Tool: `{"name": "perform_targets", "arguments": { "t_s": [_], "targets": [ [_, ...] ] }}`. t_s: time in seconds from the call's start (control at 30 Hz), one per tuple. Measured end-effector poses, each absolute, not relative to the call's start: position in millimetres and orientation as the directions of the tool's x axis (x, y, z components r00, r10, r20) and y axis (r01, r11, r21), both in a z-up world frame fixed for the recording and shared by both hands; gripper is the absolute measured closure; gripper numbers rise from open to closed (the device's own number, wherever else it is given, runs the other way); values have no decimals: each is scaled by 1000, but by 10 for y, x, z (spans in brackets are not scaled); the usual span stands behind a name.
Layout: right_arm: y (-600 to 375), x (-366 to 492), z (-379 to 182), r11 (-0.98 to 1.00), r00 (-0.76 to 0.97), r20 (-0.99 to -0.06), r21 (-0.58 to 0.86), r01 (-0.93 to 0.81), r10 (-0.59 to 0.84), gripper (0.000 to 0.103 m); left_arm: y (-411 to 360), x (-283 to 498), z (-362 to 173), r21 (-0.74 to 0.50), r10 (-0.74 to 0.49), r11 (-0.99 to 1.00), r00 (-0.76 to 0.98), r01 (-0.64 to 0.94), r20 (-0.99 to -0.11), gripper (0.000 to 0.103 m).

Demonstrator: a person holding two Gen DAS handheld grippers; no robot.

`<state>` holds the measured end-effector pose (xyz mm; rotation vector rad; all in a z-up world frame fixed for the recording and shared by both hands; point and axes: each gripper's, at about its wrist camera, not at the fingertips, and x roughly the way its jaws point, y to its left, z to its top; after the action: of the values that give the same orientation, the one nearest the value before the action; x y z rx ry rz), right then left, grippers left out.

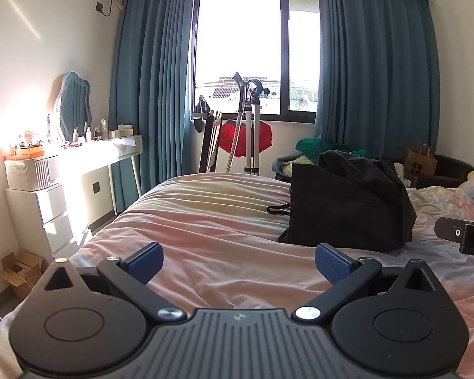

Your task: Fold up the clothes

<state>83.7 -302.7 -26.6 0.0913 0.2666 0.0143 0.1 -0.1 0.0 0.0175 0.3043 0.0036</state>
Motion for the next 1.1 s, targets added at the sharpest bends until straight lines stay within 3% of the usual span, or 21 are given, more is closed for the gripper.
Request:
{"name": "perform_targets", "arguments": {
  "t_s": [0.63, 1.1],
  "targets": [
    [-2988, 929, -327, 998, 959, -281, 60, -7, 24, 0, 97, 102, -6, 12, 27, 1000, 952, -24, -304, 0],
    [-3017, 913, -316, 996, 962, -272, 91, 8, 17, 0, 17, 89, -22, 17, -58, 998, 951, 67, -305, 0]
  ]
}}
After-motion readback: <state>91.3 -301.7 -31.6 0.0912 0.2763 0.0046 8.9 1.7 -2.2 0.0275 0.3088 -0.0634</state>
